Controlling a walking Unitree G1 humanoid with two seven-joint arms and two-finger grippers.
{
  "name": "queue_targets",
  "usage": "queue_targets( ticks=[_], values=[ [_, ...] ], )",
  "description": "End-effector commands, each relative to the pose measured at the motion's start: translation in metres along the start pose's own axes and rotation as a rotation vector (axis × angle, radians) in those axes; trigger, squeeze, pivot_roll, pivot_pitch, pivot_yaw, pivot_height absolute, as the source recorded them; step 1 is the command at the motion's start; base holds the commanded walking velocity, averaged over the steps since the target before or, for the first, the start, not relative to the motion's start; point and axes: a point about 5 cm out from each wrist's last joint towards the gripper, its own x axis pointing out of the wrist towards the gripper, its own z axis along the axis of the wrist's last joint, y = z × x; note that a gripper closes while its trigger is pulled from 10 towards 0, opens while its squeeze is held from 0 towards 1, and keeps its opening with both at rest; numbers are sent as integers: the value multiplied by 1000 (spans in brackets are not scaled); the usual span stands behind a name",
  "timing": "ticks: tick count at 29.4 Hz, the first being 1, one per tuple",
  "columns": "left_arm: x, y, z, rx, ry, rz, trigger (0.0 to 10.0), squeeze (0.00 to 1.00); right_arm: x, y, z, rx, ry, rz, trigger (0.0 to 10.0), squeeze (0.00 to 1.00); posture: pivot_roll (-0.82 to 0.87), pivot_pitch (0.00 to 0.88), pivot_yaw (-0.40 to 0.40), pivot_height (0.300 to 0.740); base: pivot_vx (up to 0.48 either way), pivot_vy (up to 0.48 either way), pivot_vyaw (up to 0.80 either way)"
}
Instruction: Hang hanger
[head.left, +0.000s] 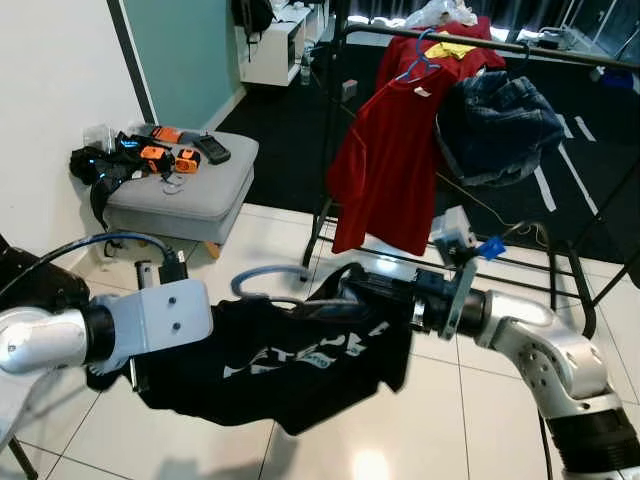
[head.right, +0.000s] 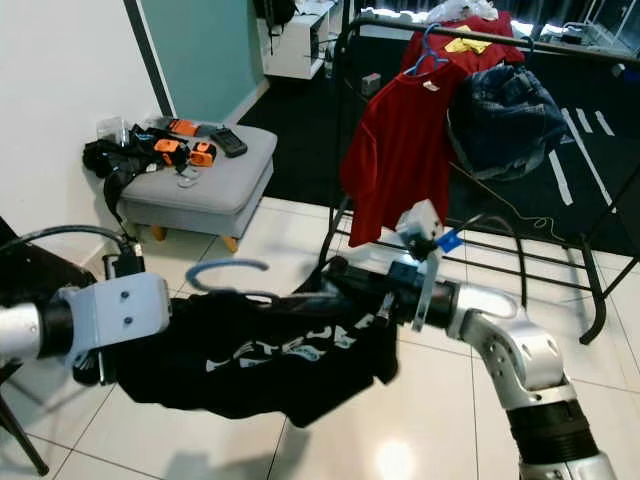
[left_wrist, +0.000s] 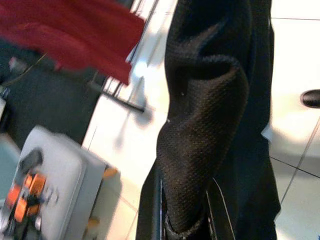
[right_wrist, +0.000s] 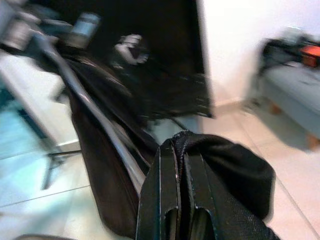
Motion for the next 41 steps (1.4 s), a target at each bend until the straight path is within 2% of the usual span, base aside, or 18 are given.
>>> queue_targets(
  ticks=[1, 4, 10, 20, 21, 22, 23, 24, 27, 28, 29, 34, 41],
  values=[
    [6, -4, 6, 50, -42, -60, 10000, 0, 9, 10, 4, -1, -7, 102, 510, 0, -40, 86, -24, 740, 0, 0, 0],
    [19, -10, 7, 90, -60, -111, 10000, 0, 16, 13, 18, -10, -66, 155, 275, 0, -42, 85, -24, 740, 0, 0, 0],
    [25, -18, 10, 119, -82, -167, 10000, 0, 16, 12, 37, -6, -149, 183, 0, 0, -41, 82, -25, 740, 0, 0, 0],
    [32, -14, 8, 125, -62, -127, 10000, 0, 20, 7, 32, -13, -111, 152, 0, 0, -34, 79, -25, 740, 0, 0, 0],
    [31, -8, 2, 103, -20, -70, 10000, 0, 21, 6, 22, -14, -51, 130, 1686, 0, -33, 77, -24, 740, 0, 0, 0],
    [29, -4, -3, 86, 9, -28, 10000, 0, 21, 5, 14, -16, -7, 116, 1686, 0, -33, 77, -24, 740, 0, 0, 0],
    [26, 3, -14, 68, 84, 37, 10000, 0, 21, 4, 8, -16, 30, 96, 3529, 0, -30, 76, -24, 740, 0, 0, 0],
    [21, 9, -25, 48, 157, 95, 10000, 0, 20, 3, 5, -17, 50, 75, 3961, 0, -30, 77, -24, 740, 0, 0, 0],
    [18, 12, -31, 39, 202, 126, 10000, 0, 19, 2, 4, -17, 52, 63, 3961, 0, -30, 77, -23, 740, 0, 0, 0],
    [14, 13, -39, 25, 250, 149, 10000, 0, 18, 0, 4, -21, 57, 43, 5882, 0, -30, 78, -21, 740, 0, 0, 0],
    [8, 12, -47, 6, 299, 166, 10000, 0, 16, -4, 5, -24, 59, 16, 6353, 0, -28, 79, -23, 740, 0, 0, 0],
    [-1, 8, -58, -36, 371, 188, 10000, 0, 12, -12, 7, -40, 63, -41, 6549, 0, -25, 82, -23, 740, 0, 0, 0],
    [5, -3, -56, -78, 359, 191, 10000, 0, 12, -25, 7, -67, 66, -145, 6980, 0, -21, 84, -26, 740, 0, 0, 0]
  ],
)
